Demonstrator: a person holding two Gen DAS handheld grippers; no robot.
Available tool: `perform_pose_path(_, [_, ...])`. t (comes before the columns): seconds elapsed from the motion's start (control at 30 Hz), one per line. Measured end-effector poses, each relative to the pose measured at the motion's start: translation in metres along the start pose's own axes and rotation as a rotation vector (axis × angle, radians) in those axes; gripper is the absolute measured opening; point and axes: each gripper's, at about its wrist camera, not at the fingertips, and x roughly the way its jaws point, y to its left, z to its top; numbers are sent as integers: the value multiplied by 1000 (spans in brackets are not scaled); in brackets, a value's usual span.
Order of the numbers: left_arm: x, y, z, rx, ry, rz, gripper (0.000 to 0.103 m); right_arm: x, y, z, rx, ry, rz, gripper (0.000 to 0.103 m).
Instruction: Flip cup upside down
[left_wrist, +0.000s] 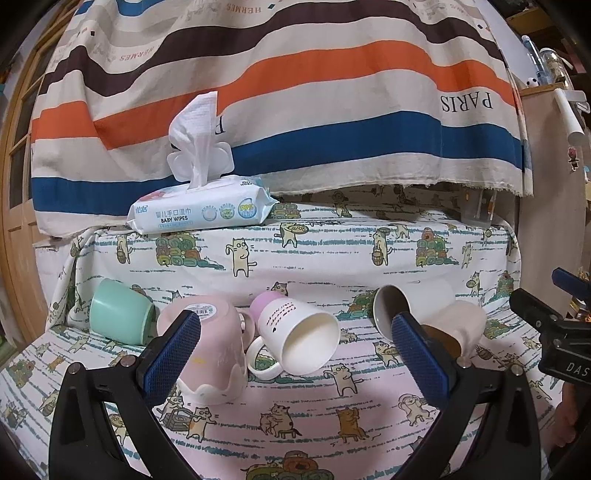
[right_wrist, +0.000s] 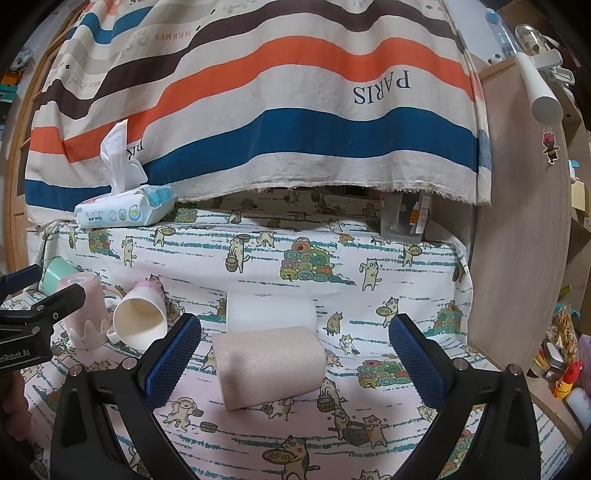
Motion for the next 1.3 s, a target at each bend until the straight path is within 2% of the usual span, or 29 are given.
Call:
perform_pose_path(0.63, [-7,-5,-1,24,-32,-4,103,3,-1,0,2,6,1,103])
perform_pose_path(1.3, [-6,-4,-1,20,-26,-3,103,3,1,0,2,7,1,103])
